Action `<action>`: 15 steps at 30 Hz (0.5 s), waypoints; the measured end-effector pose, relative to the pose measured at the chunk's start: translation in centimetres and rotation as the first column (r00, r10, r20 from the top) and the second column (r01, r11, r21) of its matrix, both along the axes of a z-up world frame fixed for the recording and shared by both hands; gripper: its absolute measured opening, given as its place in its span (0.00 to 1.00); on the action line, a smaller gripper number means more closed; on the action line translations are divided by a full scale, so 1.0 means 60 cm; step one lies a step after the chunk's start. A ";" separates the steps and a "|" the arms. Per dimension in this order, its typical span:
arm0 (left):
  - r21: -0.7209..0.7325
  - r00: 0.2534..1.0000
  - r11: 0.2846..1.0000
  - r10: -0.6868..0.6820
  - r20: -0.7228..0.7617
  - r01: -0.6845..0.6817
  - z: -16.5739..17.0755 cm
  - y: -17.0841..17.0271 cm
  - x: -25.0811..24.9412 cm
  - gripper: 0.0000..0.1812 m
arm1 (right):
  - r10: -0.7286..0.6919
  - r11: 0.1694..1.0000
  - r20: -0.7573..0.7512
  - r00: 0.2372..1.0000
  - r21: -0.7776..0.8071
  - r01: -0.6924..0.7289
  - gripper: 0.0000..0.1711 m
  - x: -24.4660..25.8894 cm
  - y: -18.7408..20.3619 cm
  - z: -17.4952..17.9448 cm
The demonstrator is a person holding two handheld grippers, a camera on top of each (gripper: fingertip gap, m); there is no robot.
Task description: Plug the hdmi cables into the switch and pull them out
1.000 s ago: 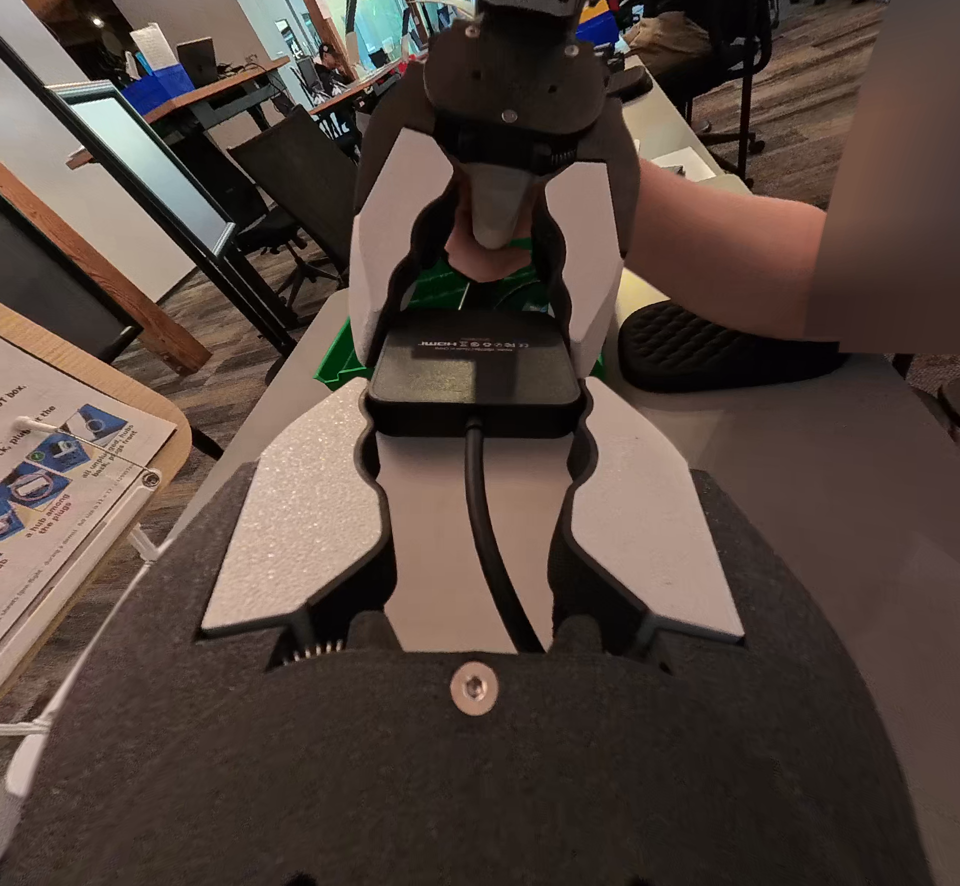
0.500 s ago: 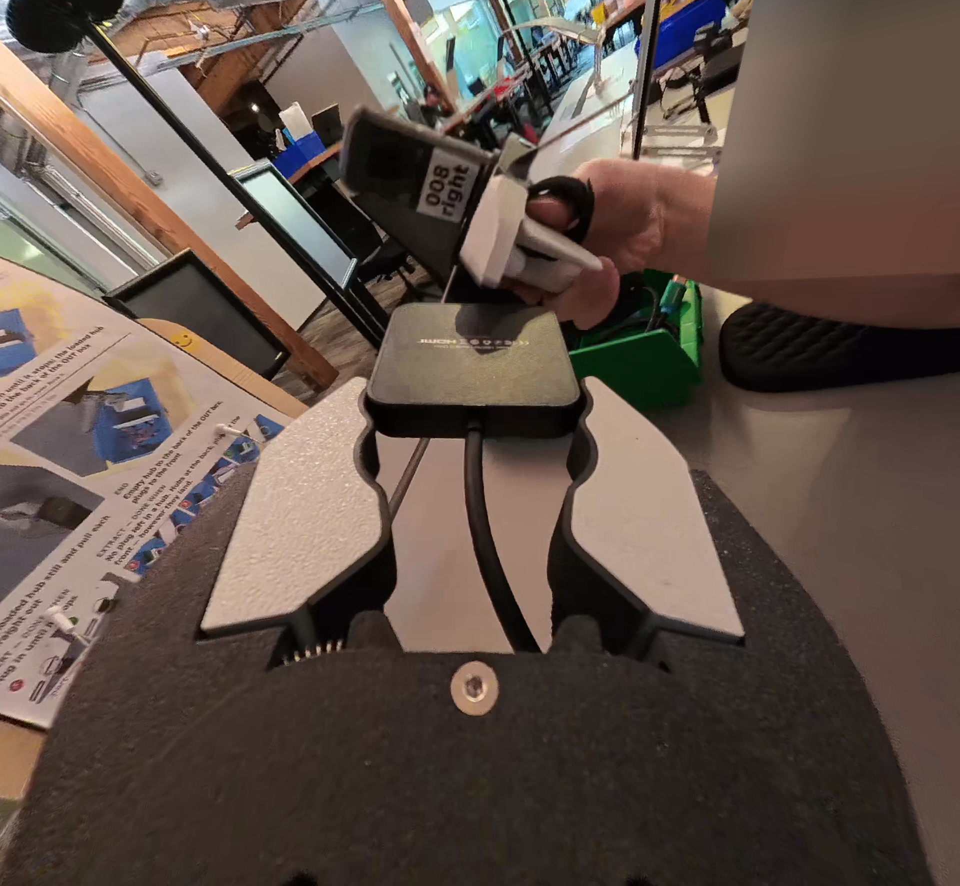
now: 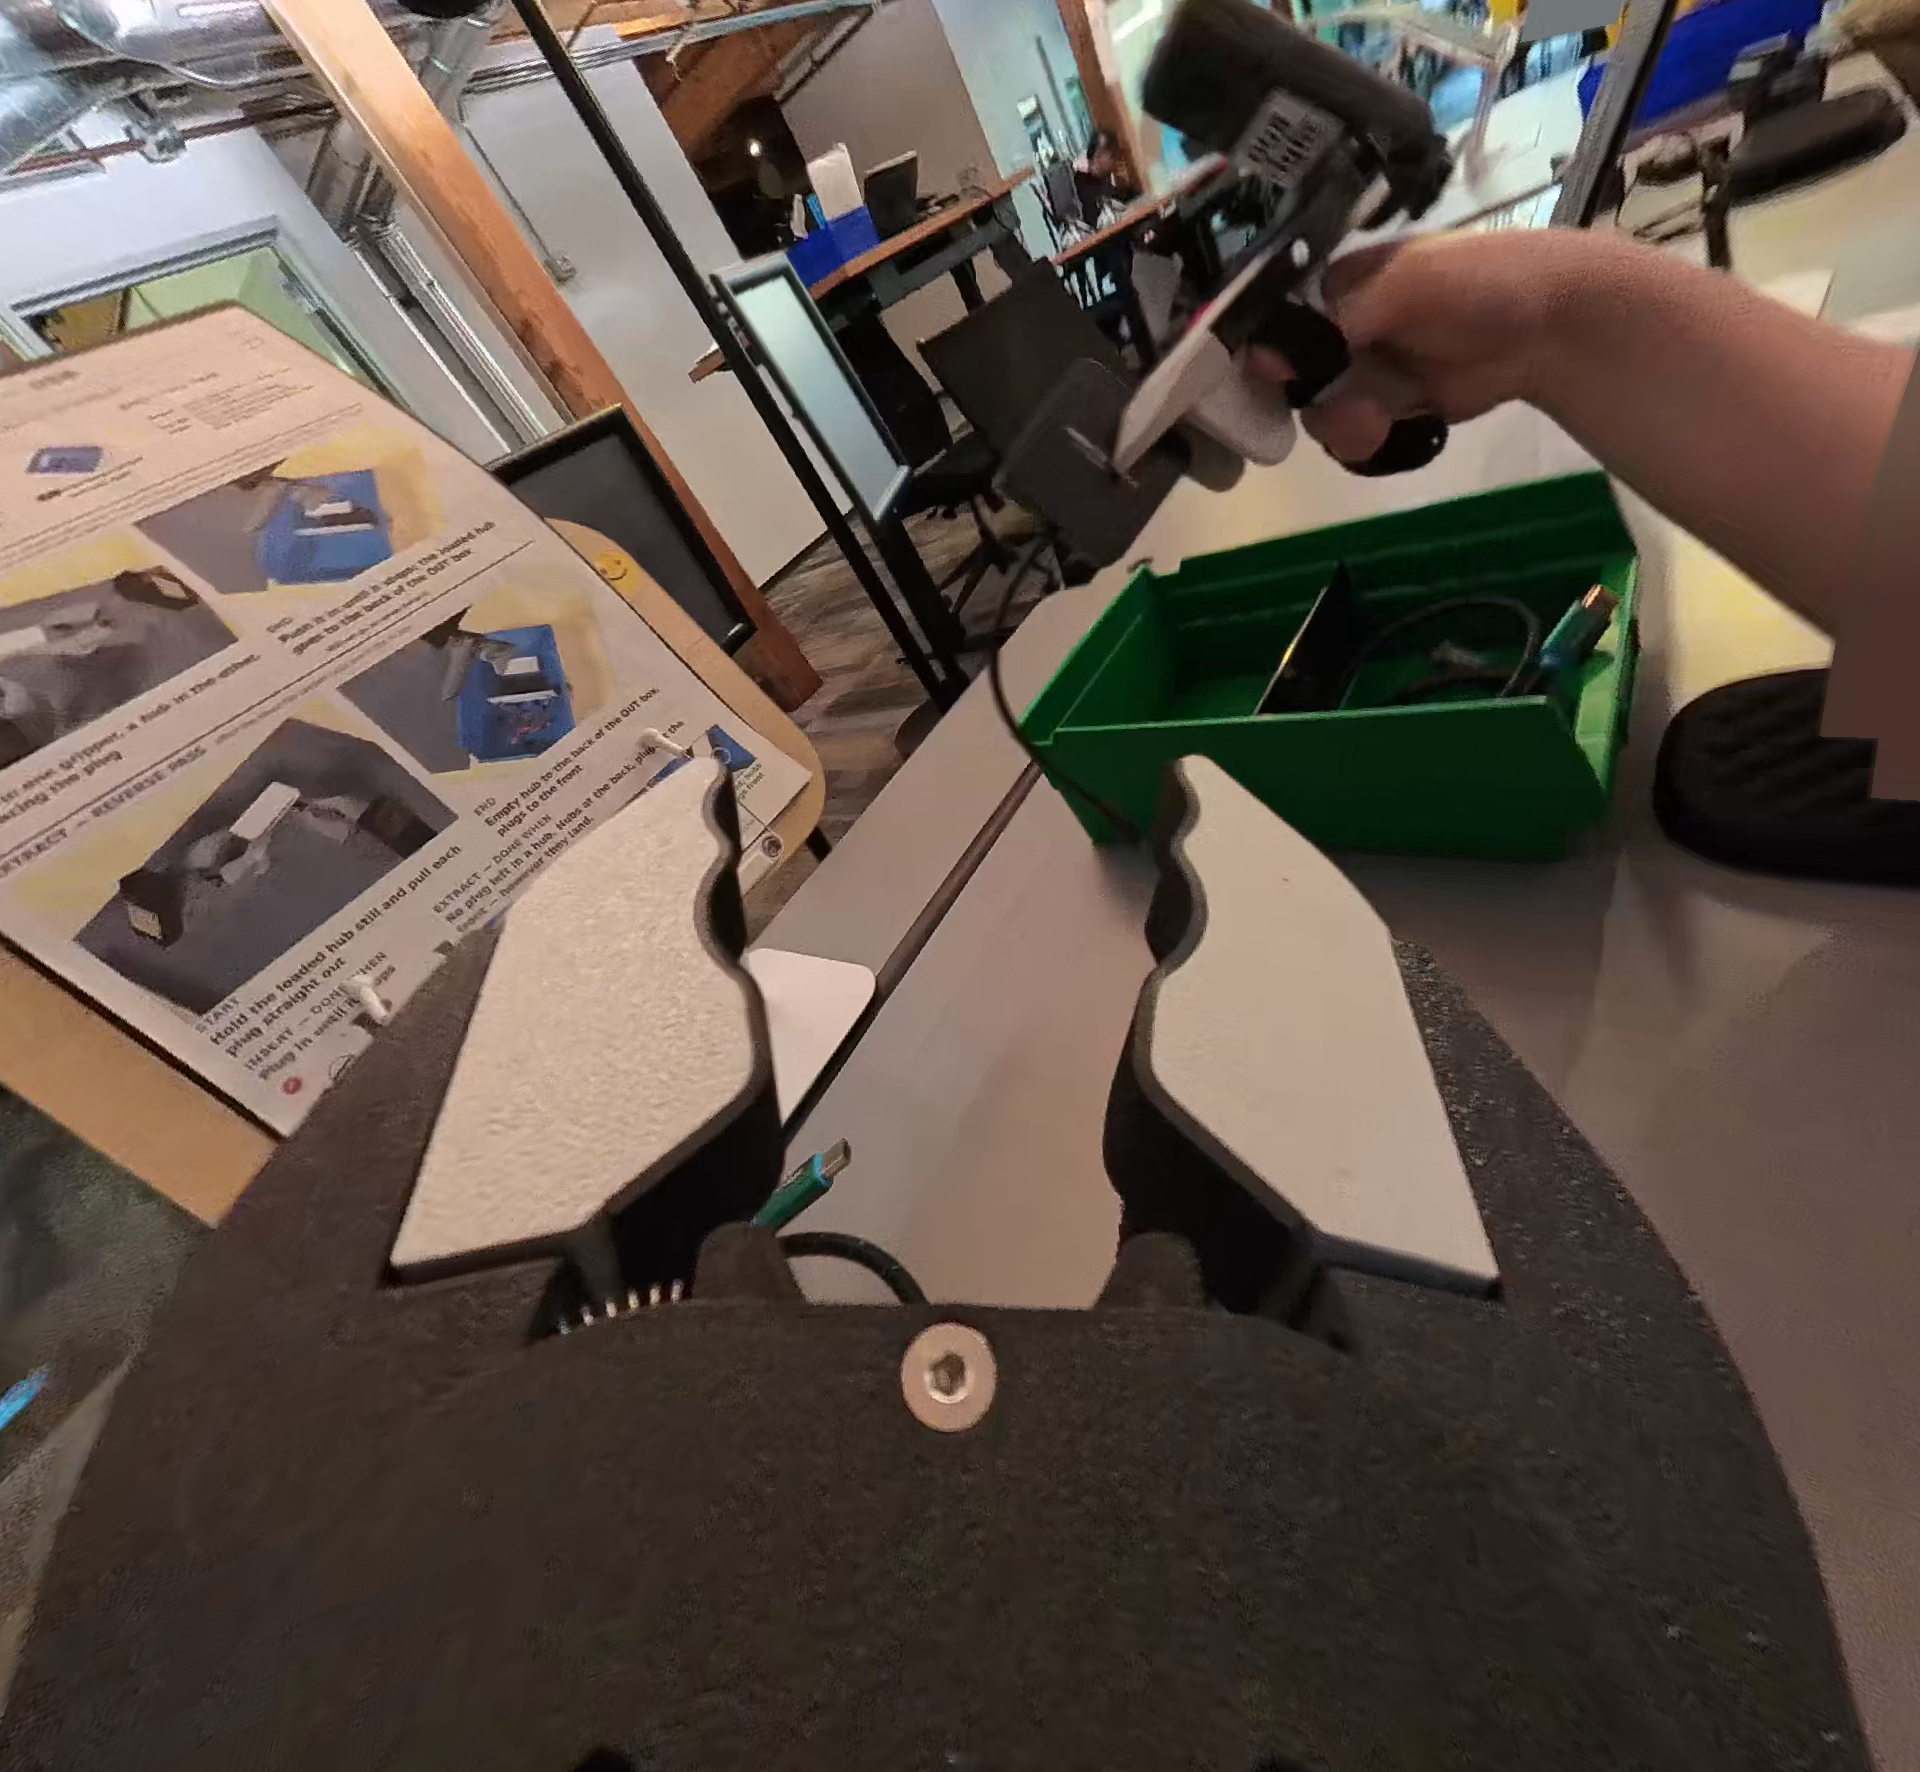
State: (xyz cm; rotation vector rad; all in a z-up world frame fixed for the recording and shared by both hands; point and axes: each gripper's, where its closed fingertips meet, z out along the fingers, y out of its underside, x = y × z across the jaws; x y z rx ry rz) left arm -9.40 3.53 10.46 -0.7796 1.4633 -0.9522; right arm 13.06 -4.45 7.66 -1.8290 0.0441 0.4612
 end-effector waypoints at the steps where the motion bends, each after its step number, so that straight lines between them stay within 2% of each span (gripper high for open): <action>1: -0.026 1.000 1.000 -0.010 0.010 0.011 0.005 0.003 -0.004 0.41 | -0.081 0.996 -0.005 0.997 -0.025 0.080 0.08 0.048 -0.024 -0.015; 3: -0.058 1.000 0.998 -0.017 0.023 0.018 0.011 0.010 -0.009 0.39 | -0.150 0.989 -0.109 0.983 -0.022 0.148 0.08 0.112 -0.064 -0.030; 6: -0.070 1.000 0.997 -0.016 0.024 0.018 0.010 0.015 -0.008 0.38 | -0.196 0.970 -0.207 0.958 0.104 0.221 0.08 0.170 -0.104 -0.018; 10: -0.046 1.000 0.999 -0.007 -0.007 0.007 -0.001 0.011 -0.001 0.38 | -0.172 0.881 -0.335 0.927 0.369 0.297 0.08 0.201 -0.149 0.052; 12: -0.036 1.000 0.999 -0.007 -0.020 0.006 -0.006 0.008 0.003 0.38 | -0.174 0.901 -0.356 0.918 0.318 0.294 0.08 0.206 -0.150 0.034; 15: -0.031 1.000 1.000 0.001 -0.031 -0.002 -0.012 0.008 0.008 0.38 | -0.246 0.957 -0.335 0.910 0.063 0.282 0.08 0.211 -0.117 -0.052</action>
